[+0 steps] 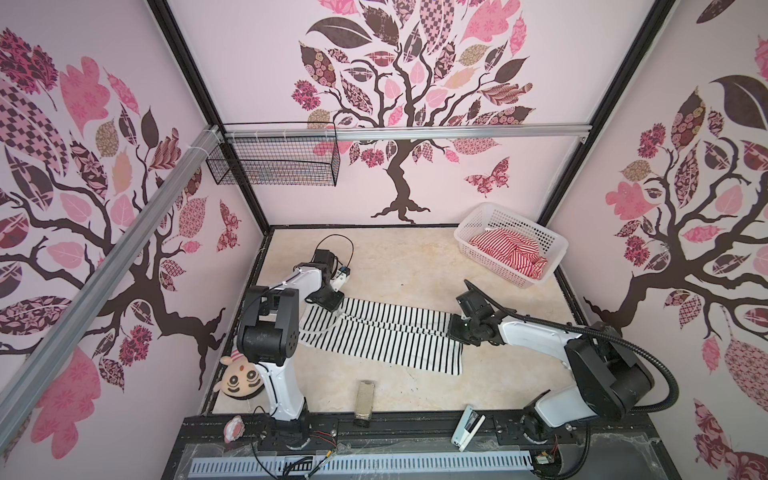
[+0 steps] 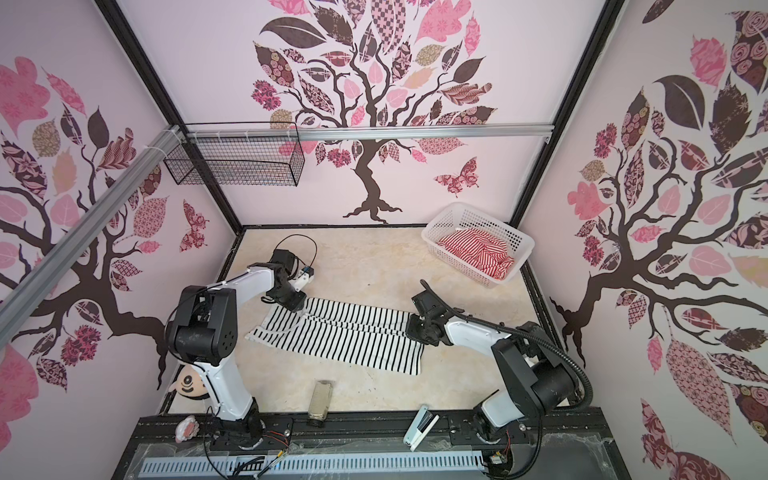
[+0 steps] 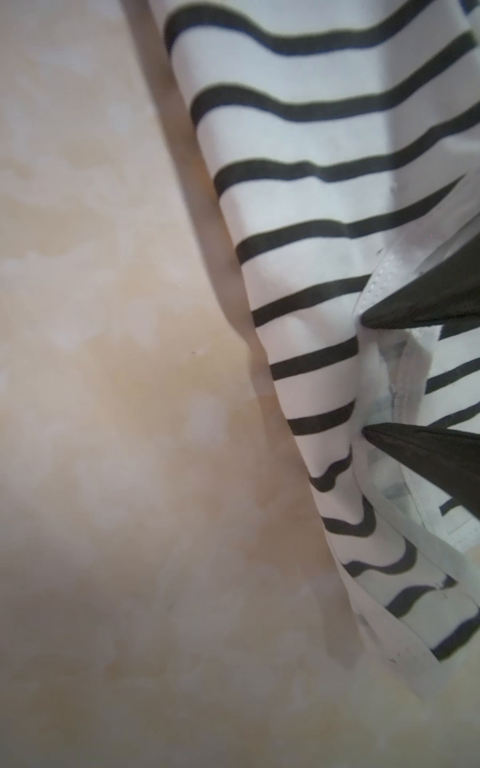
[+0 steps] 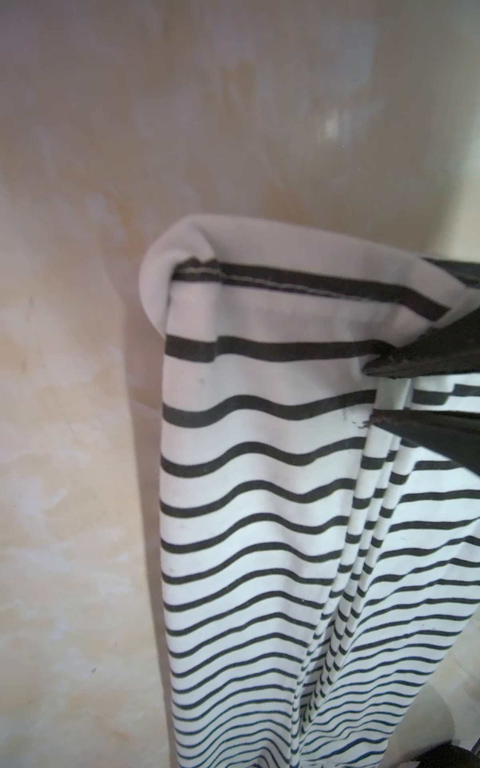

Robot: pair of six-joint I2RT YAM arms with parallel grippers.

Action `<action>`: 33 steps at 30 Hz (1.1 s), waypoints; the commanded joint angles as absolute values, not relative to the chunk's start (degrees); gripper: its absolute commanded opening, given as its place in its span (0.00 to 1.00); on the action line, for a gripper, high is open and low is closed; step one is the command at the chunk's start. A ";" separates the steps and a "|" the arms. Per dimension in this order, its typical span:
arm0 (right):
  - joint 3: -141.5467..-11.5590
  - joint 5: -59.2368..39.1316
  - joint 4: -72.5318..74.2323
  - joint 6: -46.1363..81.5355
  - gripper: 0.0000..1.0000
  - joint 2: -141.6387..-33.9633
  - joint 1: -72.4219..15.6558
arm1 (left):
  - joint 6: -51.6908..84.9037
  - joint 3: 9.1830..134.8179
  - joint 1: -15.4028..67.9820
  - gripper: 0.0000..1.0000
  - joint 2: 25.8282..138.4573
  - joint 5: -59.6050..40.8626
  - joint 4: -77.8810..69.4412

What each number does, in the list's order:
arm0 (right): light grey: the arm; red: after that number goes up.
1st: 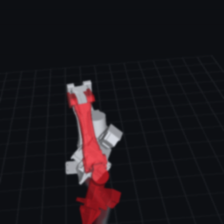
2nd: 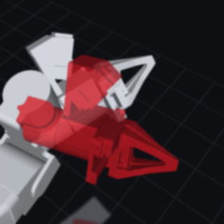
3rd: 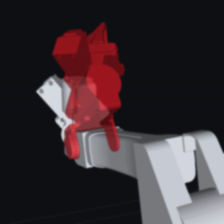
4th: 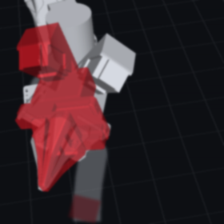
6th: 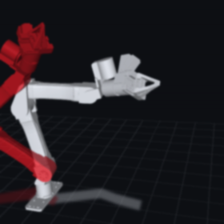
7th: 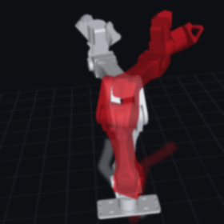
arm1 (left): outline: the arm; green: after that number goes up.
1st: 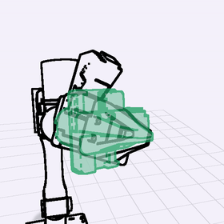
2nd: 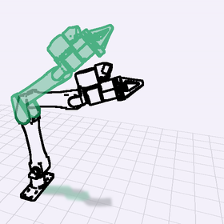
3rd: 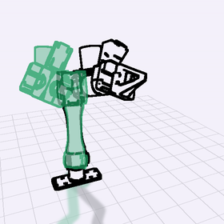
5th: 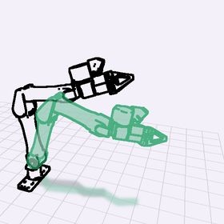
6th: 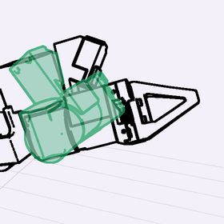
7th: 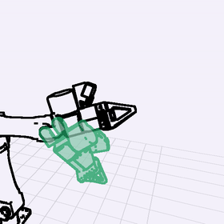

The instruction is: Fold and stack the tank tops

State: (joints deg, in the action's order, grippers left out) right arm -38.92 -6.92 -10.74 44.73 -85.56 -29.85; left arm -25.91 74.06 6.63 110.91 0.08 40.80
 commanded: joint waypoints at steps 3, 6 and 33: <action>-36.62 -4.99 -13.18 47.28 0.20 -85.56 -30.00 | -28.08 87.56 11.08 0.41 121.47 1.82 44.89; -35.33 -4.99 -13.18 49.32 0.20 -84.03 -30.38 | -28.32 98.34 14.64 0.42 128.24 3.47 46.35; -43.09 9.42 -17.37 47.72 0.27 -77.97 -44.41 | -19.89 85.70 18.19 0.44 110.45 -6.47 43.93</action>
